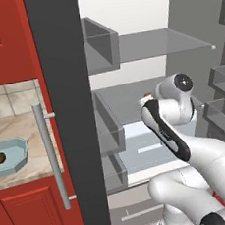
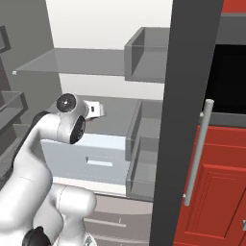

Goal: Pick the kiwi and peach from the fridge and place them inside the tupperware on the counter.

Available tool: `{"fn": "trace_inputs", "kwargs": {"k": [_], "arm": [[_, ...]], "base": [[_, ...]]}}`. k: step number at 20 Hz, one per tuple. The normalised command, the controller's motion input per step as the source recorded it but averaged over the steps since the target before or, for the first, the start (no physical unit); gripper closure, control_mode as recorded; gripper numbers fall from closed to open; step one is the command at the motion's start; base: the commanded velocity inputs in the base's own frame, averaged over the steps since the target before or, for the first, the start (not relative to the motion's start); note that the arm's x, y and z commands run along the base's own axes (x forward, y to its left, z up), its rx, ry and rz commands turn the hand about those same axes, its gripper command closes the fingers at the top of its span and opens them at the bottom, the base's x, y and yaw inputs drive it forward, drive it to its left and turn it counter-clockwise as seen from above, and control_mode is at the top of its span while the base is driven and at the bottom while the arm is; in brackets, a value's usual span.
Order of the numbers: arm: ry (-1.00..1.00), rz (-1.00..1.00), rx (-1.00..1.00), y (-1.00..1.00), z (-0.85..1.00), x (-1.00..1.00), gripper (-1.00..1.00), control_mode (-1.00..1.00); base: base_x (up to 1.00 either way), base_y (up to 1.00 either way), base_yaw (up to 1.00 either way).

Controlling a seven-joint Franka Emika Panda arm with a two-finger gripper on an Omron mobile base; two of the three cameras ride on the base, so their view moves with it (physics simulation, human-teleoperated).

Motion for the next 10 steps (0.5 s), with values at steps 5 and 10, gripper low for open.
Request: {"fn": "trace_inputs", "kwargs": {"k": [5, 10], "arm": [[0.14, 0.0, 0.0, -0.04, 0.38, -1.0, 1.0, -1.0], [0.08, 0.0, 0.0, -0.14, 0.17, -1.0, 1.0, -1.0]], "base": [[0.0, 0.0, 0.0], [0.0, 0.0, 0.0]]}}
